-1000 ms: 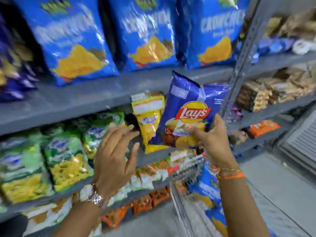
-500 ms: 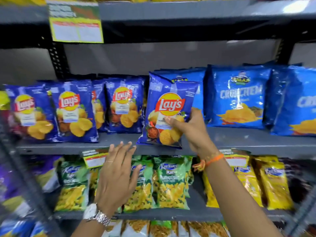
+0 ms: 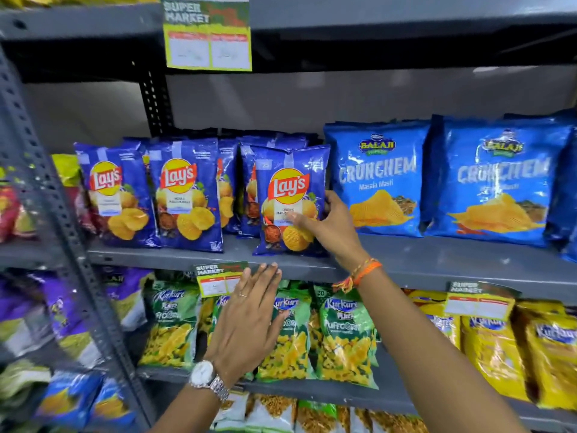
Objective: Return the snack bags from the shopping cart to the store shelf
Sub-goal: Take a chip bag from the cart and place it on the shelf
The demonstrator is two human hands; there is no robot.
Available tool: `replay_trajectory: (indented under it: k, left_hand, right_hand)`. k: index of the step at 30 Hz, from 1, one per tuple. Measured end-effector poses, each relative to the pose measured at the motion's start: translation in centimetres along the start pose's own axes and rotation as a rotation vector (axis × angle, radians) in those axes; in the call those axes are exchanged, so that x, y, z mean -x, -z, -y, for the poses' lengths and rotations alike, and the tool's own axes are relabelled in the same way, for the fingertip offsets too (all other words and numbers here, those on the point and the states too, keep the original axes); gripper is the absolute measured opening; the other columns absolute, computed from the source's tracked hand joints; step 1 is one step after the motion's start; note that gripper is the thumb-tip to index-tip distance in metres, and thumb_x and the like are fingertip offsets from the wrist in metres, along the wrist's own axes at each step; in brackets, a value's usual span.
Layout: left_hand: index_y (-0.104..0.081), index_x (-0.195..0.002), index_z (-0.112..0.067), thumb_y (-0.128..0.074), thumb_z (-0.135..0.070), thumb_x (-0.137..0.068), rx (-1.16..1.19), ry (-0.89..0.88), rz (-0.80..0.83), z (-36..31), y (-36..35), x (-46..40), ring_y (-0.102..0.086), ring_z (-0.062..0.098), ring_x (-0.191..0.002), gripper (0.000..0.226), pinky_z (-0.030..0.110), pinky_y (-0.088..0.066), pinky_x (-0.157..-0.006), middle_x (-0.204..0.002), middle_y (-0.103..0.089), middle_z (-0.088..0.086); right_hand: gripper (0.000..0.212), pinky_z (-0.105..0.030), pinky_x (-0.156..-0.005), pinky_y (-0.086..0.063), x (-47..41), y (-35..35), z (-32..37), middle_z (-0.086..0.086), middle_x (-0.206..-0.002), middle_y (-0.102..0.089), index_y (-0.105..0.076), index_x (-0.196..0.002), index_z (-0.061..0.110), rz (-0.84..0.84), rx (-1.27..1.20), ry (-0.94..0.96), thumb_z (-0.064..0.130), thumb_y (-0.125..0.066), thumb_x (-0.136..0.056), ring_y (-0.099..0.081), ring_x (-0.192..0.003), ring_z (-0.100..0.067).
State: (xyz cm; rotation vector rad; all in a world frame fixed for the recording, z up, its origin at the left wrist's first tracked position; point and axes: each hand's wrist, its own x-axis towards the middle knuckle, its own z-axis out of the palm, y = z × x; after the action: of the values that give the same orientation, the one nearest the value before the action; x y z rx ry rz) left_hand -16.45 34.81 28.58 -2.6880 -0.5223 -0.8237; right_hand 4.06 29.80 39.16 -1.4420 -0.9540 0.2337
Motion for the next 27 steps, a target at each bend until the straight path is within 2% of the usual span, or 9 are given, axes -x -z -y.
replay_trajectory:
  k: [3,7,9,11,13,17,21,23,27]
  left_hand:
    - [-0.038,-0.152,-0.003,-0.034,-0.050,-0.103,0.032,0.049,0.007,0.2,-0.6,0.2,-0.036,0.024,-0.148,0.068,0.042,-0.020,-0.121,-0.159,-0.040,0.011]
    - [-0.031,-0.155,-0.003,-0.034,-0.049,-0.103,0.057,0.070,0.004,0.3,-1.4,0.2,-0.030,0.024,-0.151,0.070,0.042,-0.020,-0.121,-0.162,-0.034,0.011]
    - [-0.028,-0.156,-0.004,-0.033,-0.050,-0.104,0.060,0.071,0.002,0.3,-1.7,0.2,-0.027,0.024,-0.152,0.070,0.042,-0.019,-0.122,-0.163,-0.032,0.011]
    - [-0.025,-0.157,-0.005,-0.029,-0.051,-0.104,0.063,0.070,0.006,0.3,-1.9,0.3,-0.024,0.024,-0.154,0.071,0.041,-0.016,-0.124,-0.165,-0.029,0.010]
    - [-0.022,-0.158,-0.005,-0.027,-0.052,-0.105,0.061,0.069,0.006,0.3,-2.0,0.3,-0.021,0.023,-0.155,0.071,0.040,-0.013,-0.125,-0.166,-0.026,0.010]
    - [-0.022,-0.158,-0.004,-0.026,-0.051,-0.104,0.067,0.077,0.004,0.4,-2.3,0.4,-0.022,0.025,-0.154,0.071,0.042,-0.017,-0.125,-0.165,-0.029,0.011]
    - [-0.029,-0.155,-0.003,-0.044,-0.041,-0.100,0.097,0.073,-0.062,0.2,-2.4,0.1,-0.028,0.028,-0.151,0.069,0.043,-0.018,-0.125,-0.159,-0.038,0.014]
    - [-0.031,-0.155,-0.004,-0.049,-0.036,-0.099,0.118,0.072,-0.093,0.1,-2.4,-0.3,-0.027,0.028,-0.152,0.067,0.042,-0.016,-0.127,-0.158,-0.040,0.014]
    - [-0.033,-0.154,-0.003,-0.047,-0.034,-0.099,0.141,0.027,-0.138,-0.1,-2.5,-1.2,-0.033,0.027,-0.149,0.064,0.040,-0.021,-0.125,-0.155,-0.043,0.014]
  right_hand:
    - [0.068,-0.016,-0.077,-0.059,0.8,1.4,-1.5,0.007,-0.106,-0.071,-0.055,-0.125,0.012,0.089,0.098,-0.012,0.013,-0.093,-0.068,-0.070,-0.087,0.009]
    - [0.053,-0.005,-0.065,-0.051,1.4,0.8,-2.0,0.012,-0.093,-0.071,-0.062,-0.111,0.013,0.065,0.190,0.061,0.013,-0.093,-0.068,-0.066,-0.073,0.016]
    - [0.056,-0.013,-0.068,-0.057,1.2,-0.3,-1.6,0.003,-0.099,-0.075,-0.064,-0.112,0.010,0.052,0.213,0.076,0.017,-0.095,-0.065,-0.070,-0.077,0.006]
    - [0.059,-0.033,-0.077,-0.063,1.1,-1.2,-1.3,-0.005,-0.106,-0.076,-0.064,-0.111,0.010,0.045,0.231,0.079,0.022,-0.095,-0.063,-0.074,-0.088,-0.019]
    - [0.059,-0.044,-0.081,-0.062,1.0,-1.8,-1.1,-0.007,-0.108,-0.074,-0.063,-0.109,0.012,0.036,0.265,0.080,0.030,-0.095,-0.062,-0.072,-0.091,-0.030]
    - [0.063,-0.039,-0.075,-0.063,0.9,-2.3,-1.1,-0.010,-0.106,-0.071,-0.063,-0.110,0.013,0.027,0.294,0.070,0.036,-0.095,-0.061,-0.069,-0.083,-0.029]
    - [0.065,-0.009,-0.054,-0.048,1.1,-2.5,-0.7,-0.004,-0.092,-0.062,-0.062,-0.110,0.011,0.031,0.289,0.054,0.037,-0.096,-0.060,-0.053,-0.064,-0.009]
    - [0.064,-0.010,-0.054,-0.048,1.2,-2.2,-0.7,0.003,-0.088,-0.058,-0.061,-0.111,0.012,0.022,0.235,0.028,0.035,-0.095,-0.063,-0.054,-0.064,-0.008]
    - [0.048,-0.034,-0.069,-0.058,1.2,-1.9,-0.9,-0.003,-0.084,-0.064,-0.060,-0.103,0.015,0.014,0.097,-0.004,0.023,-0.093,-0.068,-0.061,-0.068,-0.016]
